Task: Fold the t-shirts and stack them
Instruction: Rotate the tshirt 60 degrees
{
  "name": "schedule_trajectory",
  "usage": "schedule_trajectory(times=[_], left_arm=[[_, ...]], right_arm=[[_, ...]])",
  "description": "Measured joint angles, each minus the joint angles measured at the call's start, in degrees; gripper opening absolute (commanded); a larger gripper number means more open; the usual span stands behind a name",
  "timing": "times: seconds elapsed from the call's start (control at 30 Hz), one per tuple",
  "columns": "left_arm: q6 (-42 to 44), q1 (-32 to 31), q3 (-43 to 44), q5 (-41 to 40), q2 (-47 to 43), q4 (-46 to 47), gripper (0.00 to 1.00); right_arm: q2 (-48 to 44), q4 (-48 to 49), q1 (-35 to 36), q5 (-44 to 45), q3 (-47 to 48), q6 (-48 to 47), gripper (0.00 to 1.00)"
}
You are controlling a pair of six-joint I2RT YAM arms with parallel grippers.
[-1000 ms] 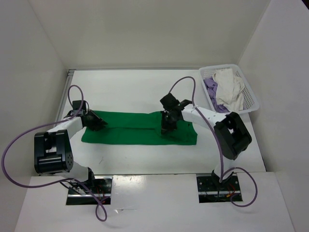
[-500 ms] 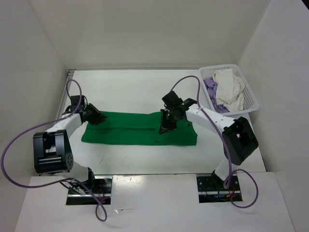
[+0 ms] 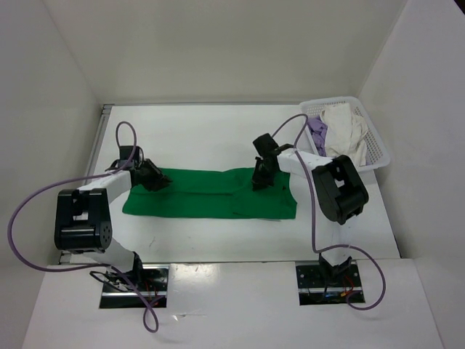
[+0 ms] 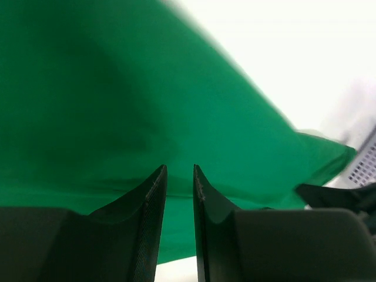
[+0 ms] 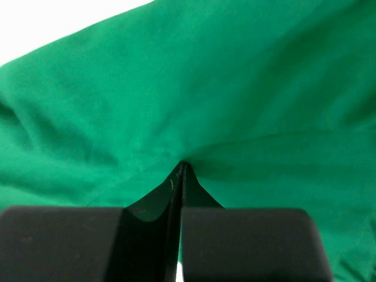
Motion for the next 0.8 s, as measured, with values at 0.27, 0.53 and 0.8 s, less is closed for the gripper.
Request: schedule_trajectory(times=[0.27, 0.53, 0.8], left_arm=[[-1.29, 8.20, -6.82, 1.70, -1.14, -0.52, 0.33], [-0.17, 4.61, -4.66, 1.88, -15.58, -7.23, 0.37], [0.98, 0.11, -4.04, 4.39, -19.69, -11.76, 0.23]], right_arm=[[10.45, -0.11, -0.35, -0.42, 13.11, 0.79, 0.00], [46.34, -8.44, -0.74, -0.63, 72.78, 0.66, 0.00], [53.68, -15.74, -1.01, -3.54, 90.77, -0.28, 0.10]])
